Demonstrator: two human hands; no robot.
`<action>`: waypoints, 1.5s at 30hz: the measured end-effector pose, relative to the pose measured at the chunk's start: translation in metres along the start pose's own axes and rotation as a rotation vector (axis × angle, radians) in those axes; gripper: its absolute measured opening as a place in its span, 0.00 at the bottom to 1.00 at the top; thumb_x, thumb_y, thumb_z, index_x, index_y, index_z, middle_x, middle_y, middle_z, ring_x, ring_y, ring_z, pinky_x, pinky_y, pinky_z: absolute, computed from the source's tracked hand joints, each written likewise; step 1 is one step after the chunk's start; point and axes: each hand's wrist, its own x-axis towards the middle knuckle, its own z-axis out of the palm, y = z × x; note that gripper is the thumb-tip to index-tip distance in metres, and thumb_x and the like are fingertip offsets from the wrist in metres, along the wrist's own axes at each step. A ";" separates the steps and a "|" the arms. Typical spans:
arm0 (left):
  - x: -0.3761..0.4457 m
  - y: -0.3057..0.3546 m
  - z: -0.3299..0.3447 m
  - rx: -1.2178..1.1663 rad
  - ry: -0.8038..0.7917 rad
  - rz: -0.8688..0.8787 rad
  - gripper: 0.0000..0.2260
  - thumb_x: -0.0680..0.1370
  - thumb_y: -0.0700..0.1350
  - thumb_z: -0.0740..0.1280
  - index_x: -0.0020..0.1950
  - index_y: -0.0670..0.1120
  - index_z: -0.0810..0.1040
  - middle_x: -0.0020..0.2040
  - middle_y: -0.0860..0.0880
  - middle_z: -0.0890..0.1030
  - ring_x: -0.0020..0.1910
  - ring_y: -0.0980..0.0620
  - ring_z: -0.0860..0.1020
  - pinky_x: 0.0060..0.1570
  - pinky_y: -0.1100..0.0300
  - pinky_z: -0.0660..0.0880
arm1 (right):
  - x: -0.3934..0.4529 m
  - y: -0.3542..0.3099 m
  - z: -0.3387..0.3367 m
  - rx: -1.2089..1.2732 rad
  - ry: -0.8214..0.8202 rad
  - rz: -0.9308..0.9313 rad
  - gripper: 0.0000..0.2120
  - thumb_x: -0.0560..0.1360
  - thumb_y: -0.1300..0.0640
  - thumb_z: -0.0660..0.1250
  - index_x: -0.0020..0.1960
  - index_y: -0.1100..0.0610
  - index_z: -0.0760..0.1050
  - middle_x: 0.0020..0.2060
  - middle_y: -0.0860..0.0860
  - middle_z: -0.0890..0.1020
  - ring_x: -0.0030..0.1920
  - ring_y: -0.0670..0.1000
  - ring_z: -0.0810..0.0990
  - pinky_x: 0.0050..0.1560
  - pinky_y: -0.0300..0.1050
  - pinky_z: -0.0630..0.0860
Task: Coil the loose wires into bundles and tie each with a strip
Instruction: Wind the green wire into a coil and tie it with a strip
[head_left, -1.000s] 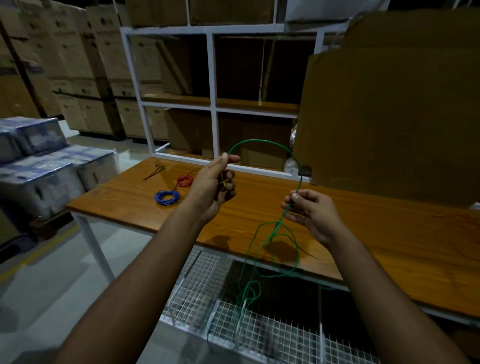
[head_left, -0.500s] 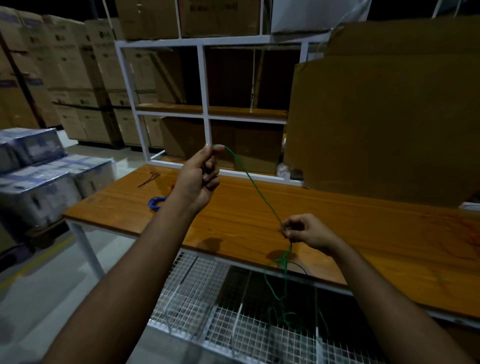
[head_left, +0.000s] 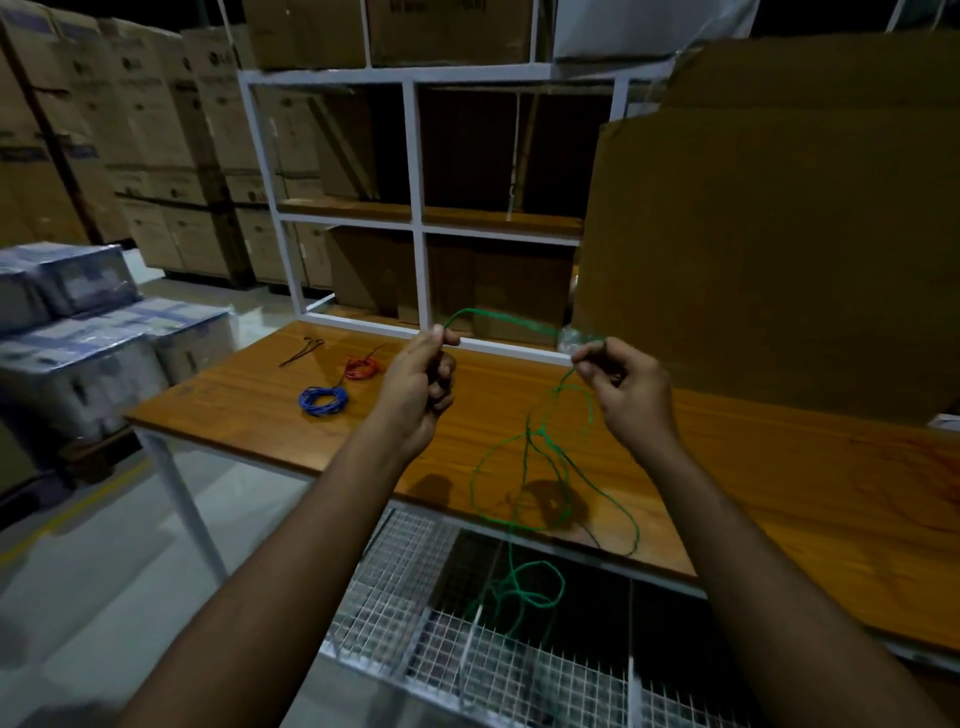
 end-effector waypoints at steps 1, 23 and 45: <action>-0.001 0.000 -0.001 0.012 -0.001 0.003 0.11 0.85 0.50 0.57 0.49 0.47 0.75 0.31 0.52 0.70 0.26 0.57 0.62 0.27 0.61 0.54 | 0.002 -0.001 -0.002 0.005 -0.093 0.017 0.08 0.79 0.64 0.66 0.47 0.52 0.78 0.45 0.49 0.84 0.48 0.46 0.83 0.47 0.42 0.80; -0.013 -0.024 0.008 -0.002 -0.313 -0.343 0.13 0.79 0.53 0.61 0.40 0.46 0.75 0.43 0.45 0.79 0.44 0.48 0.78 0.56 0.49 0.69 | 0.017 -0.006 -0.009 0.689 0.102 0.422 0.08 0.78 0.69 0.65 0.45 0.58 0.78 0.45 0.58 0.84 0.42 0.55 0.85 0.41 0.44 0.84; 0.016 0.019 -0.020 0.477 -0.116 0.209 0.10 0.78 0.36 0.68 0.56 0.48 0.79 0.40 0.53 0.83 0.50 0.49 0.81 0.53 0.49 0.76 | -0.006 0.087 -0.030 0.451 -0.016 0.862 0.09 0.82 0.59 0.61 0.44 0.57 0.74 0.37 0.54 0.75 0.35 0.52 0.75 0.30 0.42 0.75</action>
